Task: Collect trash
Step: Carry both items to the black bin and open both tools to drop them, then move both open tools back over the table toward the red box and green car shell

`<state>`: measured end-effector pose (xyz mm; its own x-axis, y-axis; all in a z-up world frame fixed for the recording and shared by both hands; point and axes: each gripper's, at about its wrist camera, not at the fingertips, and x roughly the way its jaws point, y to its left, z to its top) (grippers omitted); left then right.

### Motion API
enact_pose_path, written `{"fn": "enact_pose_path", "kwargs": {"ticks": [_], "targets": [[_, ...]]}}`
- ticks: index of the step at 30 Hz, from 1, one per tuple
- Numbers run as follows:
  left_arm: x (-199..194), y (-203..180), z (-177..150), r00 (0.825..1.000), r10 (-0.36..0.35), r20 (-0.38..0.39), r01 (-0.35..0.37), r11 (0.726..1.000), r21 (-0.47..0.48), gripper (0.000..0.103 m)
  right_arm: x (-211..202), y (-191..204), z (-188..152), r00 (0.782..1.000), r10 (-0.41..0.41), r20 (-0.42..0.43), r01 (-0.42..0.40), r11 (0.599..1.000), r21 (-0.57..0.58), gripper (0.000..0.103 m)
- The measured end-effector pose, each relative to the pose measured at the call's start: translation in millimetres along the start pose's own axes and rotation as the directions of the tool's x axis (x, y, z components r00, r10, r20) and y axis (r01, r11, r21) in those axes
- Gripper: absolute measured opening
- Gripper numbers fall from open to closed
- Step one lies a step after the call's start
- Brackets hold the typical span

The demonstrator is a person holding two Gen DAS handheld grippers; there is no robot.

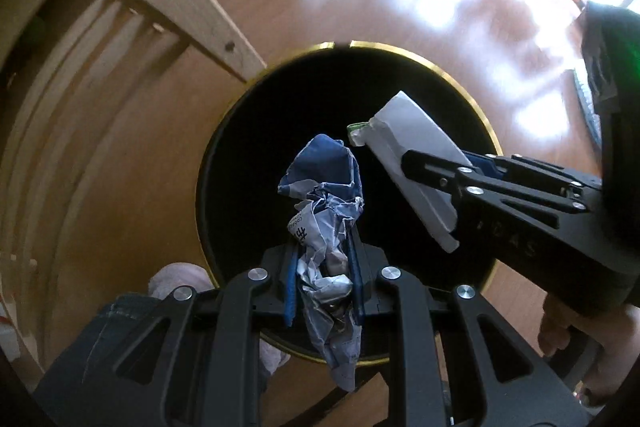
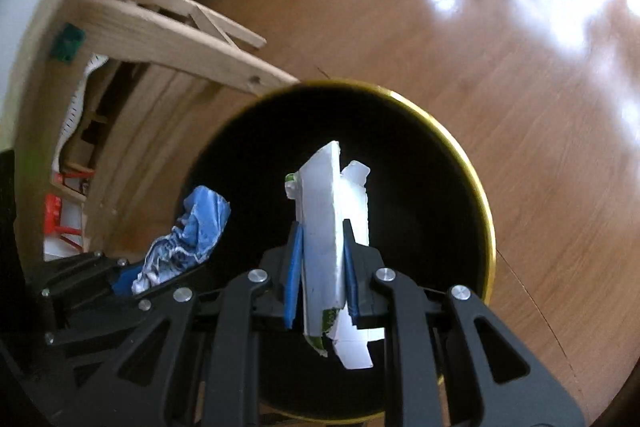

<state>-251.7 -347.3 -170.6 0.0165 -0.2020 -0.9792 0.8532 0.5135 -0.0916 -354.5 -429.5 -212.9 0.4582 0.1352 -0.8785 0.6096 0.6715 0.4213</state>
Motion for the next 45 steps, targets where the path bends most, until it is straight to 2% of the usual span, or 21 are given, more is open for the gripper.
{"fn": "enact_pose_path", "kwargs": {"ticks": [4, 5, 7, 8, 9, 11, 13, 16, 17, 19, 20, 22, 23, 25, 27, 29, 31, 33, 36, 41, 45], "targets": [[10.5, -0.2, 2.4, 0.999, -0.025, -0.025, 0.025, 1.000, -0.010, 0.021, -1.9, -4.1, 5.0, 1.000, 0.022, -0.002, -0.022, 0.999, 0.023, 0.020], [8.0, 0.3, 2.4, 0.999, -0.029, -0.018, 0.028, 1.000, -0.011, 0.023, -6.8, -3.9, 7.0, 0.999, 0.033, 0.009, -0.034, 0.999, 0.030, 0.028], [0.2, 3.6, 3.3, 1.000, -0.025, 0.013, 0.025, 0.999, -0.025, 0.057, -22.4, -5.3, 8.4, 0.997, 0.040, 0.064, -0.041, 0.999, 0.026, 0.065], [-6.7, 6.1, 3.1, 0.998, -0.031, 0.047, 0.033, 0.999, -0.040, 0.090, -37.2, -3.7, 9.9, 0.993, 0.048, 0.103, -0.050, 0.999, 0.016, 0.090], [-21.1, 8.9, 1.7, 0.995, -0.035, 0.096, 0.041, 0.998, -0.057, 0.096, -49.0, -2.7, 10.8, 0.990, 0.050, 0.134, -0.052, 0.999, 0.008, 0.091], [-44.5, 9.4, -0.7, 0.986, -0.055, 0.160, 0.067, 0.995, -0.072, 0.096, -81.6, -0.3, 15.0, 0.975, 0.034, 0.219, -0.034, 0.999, -0.003, 0.092], [-74.0, 9.0, -2.9, 0.973, -0.081, 0.218, 0.100, 0.992, -0.073, 0.096, -118.6, 0.0, 18.5, 0.945, 0.016, 0.328, -0.019, 1.000, 0.003, 0.097], [-141.1, 12.2, -9.4, 0.932, -0.075, 0.355, 0.093, 0.995, -0.034, 0.096, -163.2, 13.5, 27.2, 0.889, -0.009, 0.459, 0.025, 0.999, -0.029, 0.097], [-168.9, 21.6, -13.1, 0.911, -0.045, 0.410, 0.068, 0.997, -0.044, 0.096, -173.7, 22.0, 30.6, 0.874, -0.005, 0.486, 0.032, 0.998, -0.047, 0.097], [-220.7, 54.2, -21.8, 0.869, 0.042, 0.492, 0.015, 0.994, -0.112, 0.096, -181.2, 43.0, 42.0, 0.858, 0.031, 0.512, 0.019, 0.996, -0.092, 0.097], [-235.8, 69.0, -26.9, 0.856, 0.077, 0.511, -0.001, 0.989, -0.147, 0.096, -183.8, 57.9, 47.5, 0.853, 0.057, 0.518, 0.005, 0.993, -0.117, 0.097], [-263.0, 115.0, -43.9, 0.831, 0.170, 0.530, -0.041, 0.968, -0.246, 0.096, -178.6, 92.5, 50.6, 0.852, 0.101, 0.513, -0.012, 0.985, -0.173, 0.097], [-271.1, 151.4, -55.6, 0.815, 0.247, 0.523, -0.079, 0.943, -0.322, 0.096, -176.2, 113.1, 57.0, 0.856, 0.125, 0.502, -0.020, 0.978, -0.209, 0.097], [-281.7, 212.1, -78.9, 0.788, 0.410, 0.460, -0.175, 0.865, -0.471, 0.096, -166.9, 157.1, 67.9, 0.867, 0.153, 0.475, -0.022, 0.963, -0.270, 0.097], [-285.5, 258.1, -97.1, 0.771, 0.497, 0.398, -0.212, 0.790, -0.575, 0.096, -149.9, 204.4, 76.8, 0.886, 0.167, 0.434, -0.013, 0.942, -0.336, 0.097], [-284.2, 301.9, -108.9, 0.783, 0.521, 0.340, -0.205, 0.733, -0.649, 0.096, -128.7, 249.9, 77.2, 0.907, 0.168, 0.386, 0.003, 0.915, -0.403, 0.097], [-281.0, 335.8, -111.9, 0.790, 0.525, 0.316, -0.195, 0.705, -0.682, 0.096, -109.9, 291.3, 77.8, 0.925, 0.169, 0.342, 0.020, 0.874, -0.486, 0.097], [-270.8, 357.1, -110.4, 0.788, 0.540, 0.294, -0.209, 0.685, -0.698, 0.096, -88.6, 325.9, 79.4, 0.937, 0.158, 0.311, 0.040, 0.838, -0.544, 0.097], [-259.2, 382.4, -106.4, 0.807, 0.513, 0.293, -0.181, 0.687, -0.703, 0.096, -66.6, 369.0, 78.8, 0.950, 0.078, 0.302, 0.143, 0.751, -0.645, 0.097], [-229.5, 396.9, -74.5, 0.843, 0.469, 0.264, -0.182, 0.709, -0.681, 0.096, -41.5, 390.0, 91.3, 0.961, 0.051, 0.272, 0.142, 0.754, -0.641, 0.097], [-219.5, 420.6, -71.0, 0.841, 0.497, 0.216, -0.220, 0.677, -0.702, 0.096, -21.8, 387.8, 99.1, 0.960, -0.004, 0.280, 0.184, 0.764, -0.619, 0.097]]}}
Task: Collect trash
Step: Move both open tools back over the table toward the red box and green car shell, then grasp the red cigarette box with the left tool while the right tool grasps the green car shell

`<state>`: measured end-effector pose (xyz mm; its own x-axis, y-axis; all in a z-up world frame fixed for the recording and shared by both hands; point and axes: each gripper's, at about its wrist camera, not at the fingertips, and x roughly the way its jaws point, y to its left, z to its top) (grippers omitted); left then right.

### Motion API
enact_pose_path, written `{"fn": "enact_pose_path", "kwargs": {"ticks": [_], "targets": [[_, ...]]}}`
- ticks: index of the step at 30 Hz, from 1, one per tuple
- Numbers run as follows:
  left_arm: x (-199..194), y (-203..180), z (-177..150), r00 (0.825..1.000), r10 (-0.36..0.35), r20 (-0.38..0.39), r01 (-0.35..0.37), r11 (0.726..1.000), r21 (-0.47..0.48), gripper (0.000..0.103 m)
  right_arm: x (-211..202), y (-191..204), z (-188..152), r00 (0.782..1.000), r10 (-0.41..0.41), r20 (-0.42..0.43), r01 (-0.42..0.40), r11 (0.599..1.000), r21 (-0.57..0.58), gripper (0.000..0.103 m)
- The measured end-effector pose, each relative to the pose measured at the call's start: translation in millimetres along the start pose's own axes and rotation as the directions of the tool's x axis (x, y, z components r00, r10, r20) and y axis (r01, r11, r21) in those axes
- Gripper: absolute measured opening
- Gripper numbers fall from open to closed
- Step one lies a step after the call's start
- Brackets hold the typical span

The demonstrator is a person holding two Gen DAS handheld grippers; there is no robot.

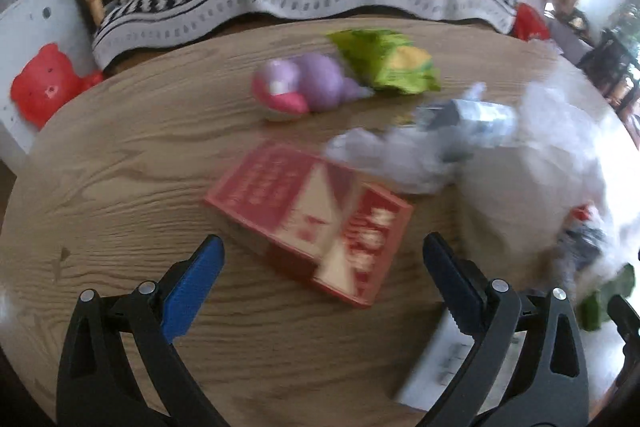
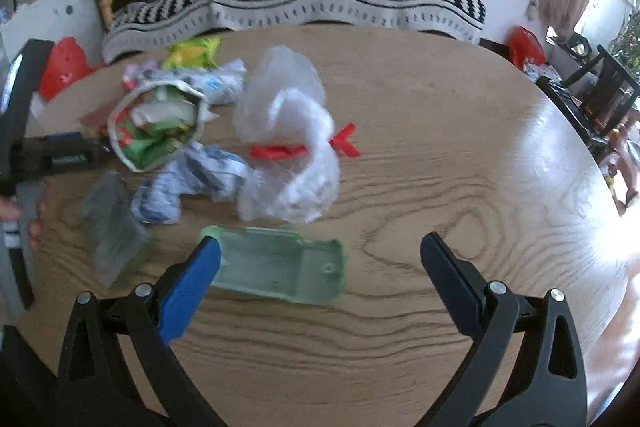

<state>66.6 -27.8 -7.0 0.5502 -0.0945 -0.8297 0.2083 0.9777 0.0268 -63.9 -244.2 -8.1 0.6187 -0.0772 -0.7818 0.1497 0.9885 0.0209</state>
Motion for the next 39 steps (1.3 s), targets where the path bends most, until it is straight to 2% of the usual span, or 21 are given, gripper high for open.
{"fn": "enact_pose_path", "kwargs": {"ticks": [2, 5, 8, 12, 15, 20, 24, 27, 30, 35, 39], "targets": [[-0.5, 14.3, -1.8, 1.000, -0.013, 0.001, 0.013, 1.000, -0.015, 0.096, 6.6, -12.3, -5.8, 1.000, -0.028, -0.005, 0.028, 0.999, 0.021, 0.097], [-3.3, 36.9, -7.3, 1.000, 0.026, -0.001, -0.026, 1.000, -0.018, 0.096, 12.9, -34.0, -8.1, 0.997, -0.068, -0.022, 0.069, 0.997, 0.045, 0.097], [-9.4, 62.9, -14.2, 0.999, 0.042, -0.001, -0.042, 0.997, -0.060, 0.096, 9.9, -46.1, -3.5, 0.994, -0.109, -0.004, 0.109, 0.992, 0.062, 0.097], [-30.2, 90.1, -22.5, 0.999, 0.000, 0.047, 0.006, 0.992, -0.124, 0.096, -5.4, -47.3, 0.3, 0.996, -0.079, 0.042, 0.075, 0.993, 0.086, 0.097], [-34.1, 87.0, -24.4, 0.997, -0.051, 0.059, 0.059, 0.989, -0.133, 0.096, -8.3, -40.4, -3.2, 0.998, -0.055, 0.033, 0.053, 0.997, 0.053, 0.097], [-21.5, 54.9, -10.7, 0.998, -0.043, 0.046, 0.046, 0.996, -0.080, 0.096, -4.1, -26.8, -12.4, 1.000, -0.021, -0.002, 0.021, 1.000, -0.014, 0.097], [-5.7, 41.3, -2.1, 1.000, -0.016, 0.018, 0.017, 0.996, -0.088, 0.096, 0.5, -17.0, -14.6, 1.000, -0.007, -0.027, 0.006, 0.999, -0.032, 0.097], [4.9, 38.3, 1.8, 1.000, -0.019, -0.006, 0.018, 0.995, -0.093, 0.096, 6.3, -11.1, -14.1, 0.998, -0.025, -0.049, 0.022, 0.998, -0.054, 0.097], [7.6, 46.5, 0.0, 1.000, 0.006, -0.023, -0.008, 0.995, -0.100, 0.096, 8.5, -5.5, -15.5, 0.998, -0.030, -0.058, 0.024, 0.995, -0.094, 0.097], [3.2, 77.9, -10.8, 0.998, 0.051, -0.038, -0.055, 0.993, -0.100, 0.096, 12.1, -10.6, -16.2, 0.997, 0.017, -0.071, -0.021, 0.998, -0.058, 0.097], [-5.6, 108.5, -22.8, 0.997, 0.062, -0.041, -0.067, 0.987, -0.143, 0.097, 15.1, -6.4, -15.2, 0.996, 0.049, -0.076, -0.054, 0.997, -0.061, 0.097]]}}
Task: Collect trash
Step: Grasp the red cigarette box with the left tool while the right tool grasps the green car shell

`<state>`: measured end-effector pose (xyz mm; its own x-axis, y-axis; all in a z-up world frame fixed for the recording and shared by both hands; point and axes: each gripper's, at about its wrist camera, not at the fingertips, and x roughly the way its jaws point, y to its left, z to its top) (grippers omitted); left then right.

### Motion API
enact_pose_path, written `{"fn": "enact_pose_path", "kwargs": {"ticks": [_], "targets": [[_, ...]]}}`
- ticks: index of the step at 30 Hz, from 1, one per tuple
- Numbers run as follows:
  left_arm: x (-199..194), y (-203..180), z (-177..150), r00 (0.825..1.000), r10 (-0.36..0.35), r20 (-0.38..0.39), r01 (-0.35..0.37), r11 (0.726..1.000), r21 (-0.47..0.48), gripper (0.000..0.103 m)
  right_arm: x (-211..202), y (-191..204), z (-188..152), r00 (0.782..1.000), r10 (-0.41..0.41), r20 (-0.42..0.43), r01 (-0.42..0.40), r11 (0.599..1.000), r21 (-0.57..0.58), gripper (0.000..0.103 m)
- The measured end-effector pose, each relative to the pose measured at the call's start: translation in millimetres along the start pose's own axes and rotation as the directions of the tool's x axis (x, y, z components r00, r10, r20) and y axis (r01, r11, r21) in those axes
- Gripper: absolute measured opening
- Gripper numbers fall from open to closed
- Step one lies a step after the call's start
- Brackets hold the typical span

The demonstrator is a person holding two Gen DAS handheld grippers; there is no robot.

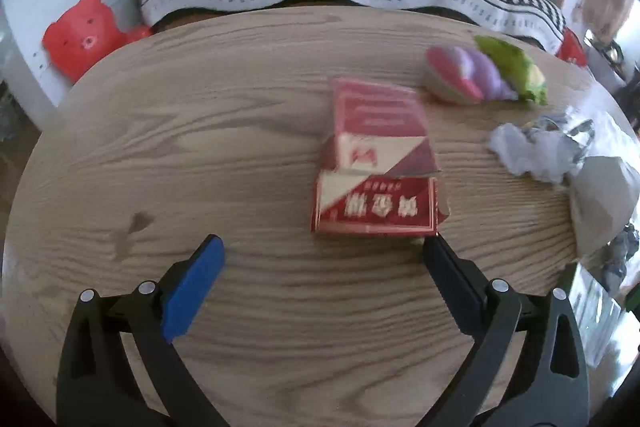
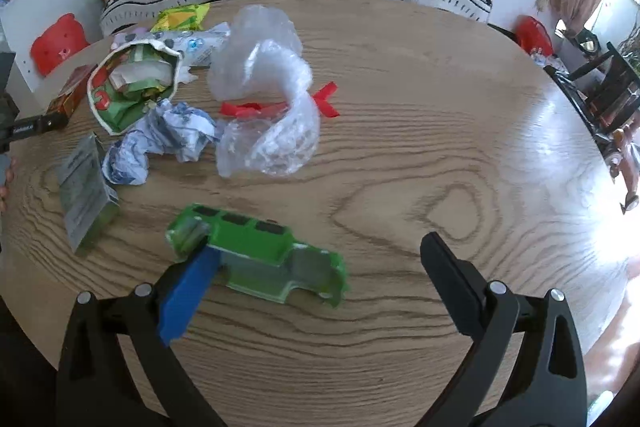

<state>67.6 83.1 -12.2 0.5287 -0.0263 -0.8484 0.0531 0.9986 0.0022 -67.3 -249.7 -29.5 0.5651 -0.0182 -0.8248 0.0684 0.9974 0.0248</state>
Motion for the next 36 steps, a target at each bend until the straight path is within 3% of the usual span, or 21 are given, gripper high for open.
{"fn": "enact_pose_path", "kwargs": {"ticks": [5, 10, 13, 14, 15, 16, 17, 20, 23, 36], "targets": [[-9.5, 8.2, 0.7, 0.996, -0.078, 0.032, 0.079, 0.996, -0.043, 0.096, 3.5, 9.6, 2.3, 1.000, 0.022, 0.005, -0.022, 1.000, -0.003, 0.097], [6.0, -16.8, 12.0, 0.997, -0.074, 0.016, 0.073, 0.997, 0.015, 0.097, 6.5, 9.9, 6.1, 1.000, 0.023, 0.012, -0.023, 1.000, 0.015, 0.097], [14.7, -26.8, 18.3, 0.999, -0.021, 0.030, 0.019, 0.998, 0.057, 0.097, 7.1, 8.7, 7.1, 0.999, 0.028, 0.021, -0.028, 0.999, 0.020, 0.096], [16.0, -28.0, 20.5, 0.999, -0.024, 0.042, 0.021, 0.998, 0.059, 0.095, 4.9, 9.1, 7.3, 0.999, 0.035, 0.038, -0.036, 0.999, 0.021, 0.088], [14.9, -29.9, 21.2, 0.998, -0.030, 0.063, 0.025, 0.997, 0.071, 0.075, 1.9, 8.7, 7.8, 0.998, 0.040, 0.057, -0.041, 0.999, 0.024, 0.065], [12.0, -31.4, 21.8, 0.996, -0.037, 0.083, 0.030, 0.996, 0.086, 0.059, 0.6, 8.3, 9.2, 0.997, 0.044, 0.065, -0.046, 0.998, 0.032, 0.050], [10.3, -32.6, 23.2, 0.996, -0.030, 0.079, 0.023, 0.995, 0.097, 0.057, 0.2, 6.5, 9.7, 0.996, 0.052, 0.069, -0.055, 0.997, 0.045, 0.026], [8.8, -36.1, 20.4, 0.996, -0.051, 0.067, 0.043, 0.992, 0.122, 0.056, 0.7, 2.0, 10.7, 0.994, 0.079, 0.071, -0.085, 0.993, 0.078, 0.016], [5.8, -36.2, 17.3, 0.996, -0.067, 0.059, 0.059, 0.990, 0.132, 0.056, 0.1, -3.6, 13.6, 0.993, 0.090, 0.072, -0.098, 0.990, 0.106, 0.012], [-2.4, -20.8, 12.9, 0.994, -0.099, 0.049, 0.093, 0.989, 0.117, 0.056, -17.8, -4.0, 33.0, 0.980, 0.074, 0.184, -0.119, 0.961, 0.249, 0.011]]}}
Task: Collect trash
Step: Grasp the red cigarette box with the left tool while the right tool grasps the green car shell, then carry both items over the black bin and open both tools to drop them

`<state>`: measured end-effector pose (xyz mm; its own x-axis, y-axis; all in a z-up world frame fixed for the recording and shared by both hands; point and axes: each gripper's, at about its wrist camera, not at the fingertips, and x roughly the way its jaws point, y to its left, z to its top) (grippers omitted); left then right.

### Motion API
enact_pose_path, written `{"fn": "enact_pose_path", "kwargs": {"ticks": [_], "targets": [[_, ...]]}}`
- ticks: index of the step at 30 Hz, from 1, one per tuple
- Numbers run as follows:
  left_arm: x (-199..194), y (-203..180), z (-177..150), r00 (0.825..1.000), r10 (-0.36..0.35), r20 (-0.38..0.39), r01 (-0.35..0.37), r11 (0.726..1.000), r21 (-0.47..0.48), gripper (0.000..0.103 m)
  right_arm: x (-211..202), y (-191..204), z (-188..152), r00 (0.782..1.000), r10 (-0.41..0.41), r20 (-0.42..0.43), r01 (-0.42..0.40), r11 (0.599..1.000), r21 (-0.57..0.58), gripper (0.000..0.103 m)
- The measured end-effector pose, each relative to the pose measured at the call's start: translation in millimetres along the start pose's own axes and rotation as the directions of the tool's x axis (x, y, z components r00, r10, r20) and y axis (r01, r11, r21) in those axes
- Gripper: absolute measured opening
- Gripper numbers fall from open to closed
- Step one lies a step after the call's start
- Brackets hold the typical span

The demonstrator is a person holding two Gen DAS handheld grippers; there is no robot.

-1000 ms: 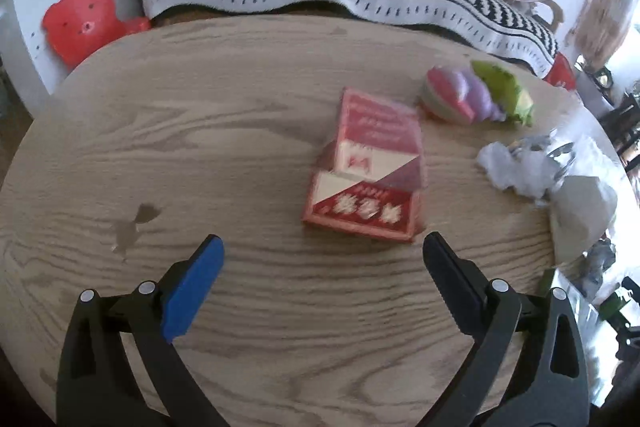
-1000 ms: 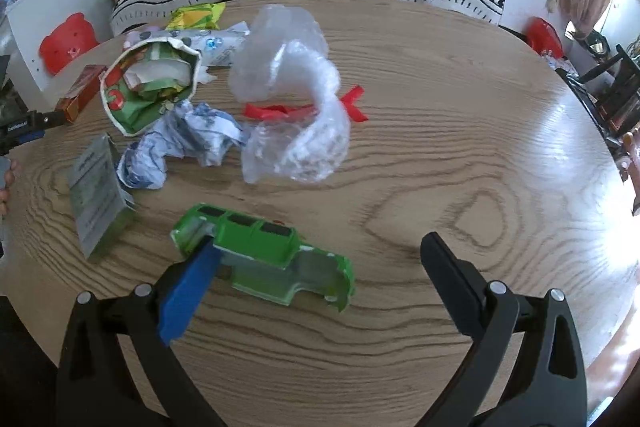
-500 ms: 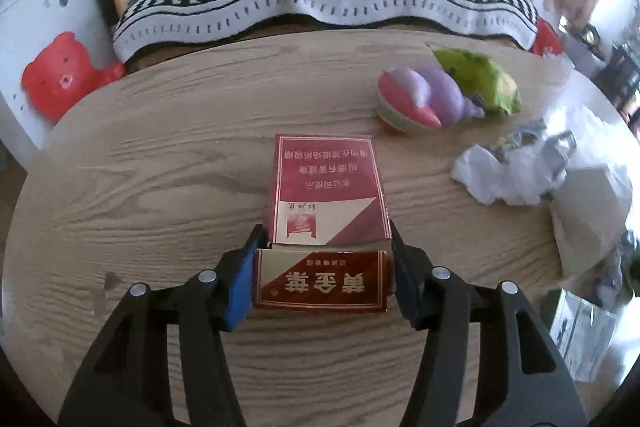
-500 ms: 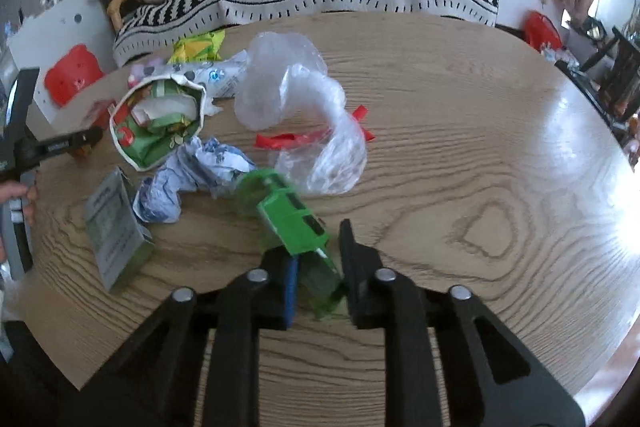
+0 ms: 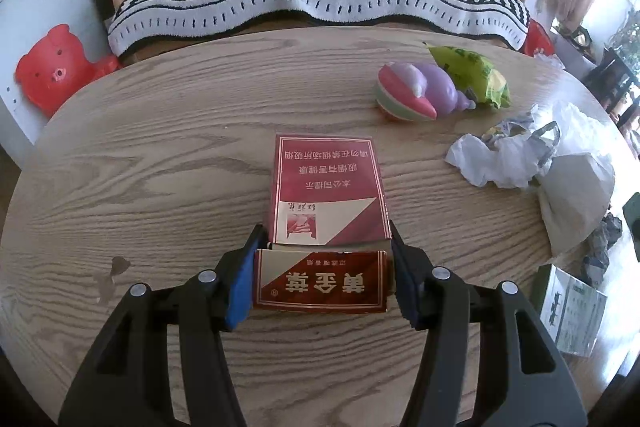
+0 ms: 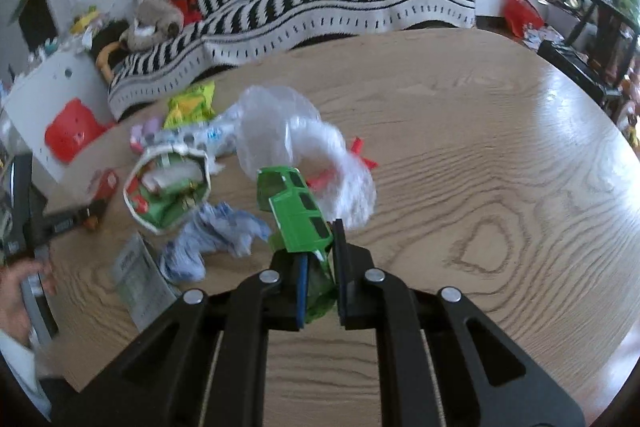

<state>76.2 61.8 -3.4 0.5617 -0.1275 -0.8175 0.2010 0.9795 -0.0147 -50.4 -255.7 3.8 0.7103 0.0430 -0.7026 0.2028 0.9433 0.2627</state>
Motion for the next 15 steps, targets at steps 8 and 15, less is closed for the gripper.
{"fn": "enact_pose_path", "kwargs": {"ticks": [8, 15], "targets": [[-10.8, -1.3, -8.7, 1.000, 0.012, 0.023, -0.013, 1.000, 0.023, 0.056, 2.5, 22.5, -2.7, 0.996, -0.011, 0.083, 0.012, 1.000, -0.015, 0.011], [-24.6, -7.4, -14.2, 0.999, 0.007, 0.052, -0.008, 1.000, 0.021, 0.056, -0.1, 26.6, -4.0, 0.996, -0.003, 0.091, 0.006, 1.000, -0.030, 0.011]]}}
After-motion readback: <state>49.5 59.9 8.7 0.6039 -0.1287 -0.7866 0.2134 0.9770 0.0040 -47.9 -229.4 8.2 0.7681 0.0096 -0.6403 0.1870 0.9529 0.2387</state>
